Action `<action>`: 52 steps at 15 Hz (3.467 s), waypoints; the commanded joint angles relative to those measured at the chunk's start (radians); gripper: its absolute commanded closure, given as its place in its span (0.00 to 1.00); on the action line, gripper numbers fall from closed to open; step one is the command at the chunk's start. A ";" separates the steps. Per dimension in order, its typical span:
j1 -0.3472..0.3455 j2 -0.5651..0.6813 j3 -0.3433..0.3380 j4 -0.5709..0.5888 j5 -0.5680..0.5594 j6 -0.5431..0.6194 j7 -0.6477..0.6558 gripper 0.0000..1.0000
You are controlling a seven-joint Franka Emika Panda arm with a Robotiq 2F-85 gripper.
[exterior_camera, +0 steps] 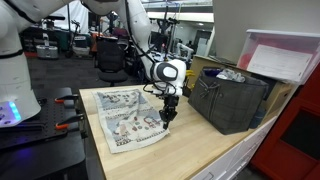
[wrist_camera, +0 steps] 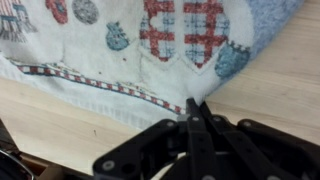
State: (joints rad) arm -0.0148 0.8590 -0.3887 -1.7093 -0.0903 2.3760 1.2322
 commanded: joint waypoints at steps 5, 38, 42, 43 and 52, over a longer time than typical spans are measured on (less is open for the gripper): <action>0.021 -0.031 -0.011 0.051 -0.014 -0.013 0.076 0.99; -0.074 -0.400 0.012 -0.519 -0.159 0.132 0.055 1.00; -0.142 -0.393 0.021 -0.600 -0.047 0.262 -0.022 1.00; -0.151 -0.383 0.020 -0.611 -0.025 0.286 -0.040 1.00; -0.121 -0.299 -0.010 -0.650 0.087 0.370 -0.125 1.00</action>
State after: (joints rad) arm -0.1623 0.5406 -0.3760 -2.3481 -0.0213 2.7182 1.1232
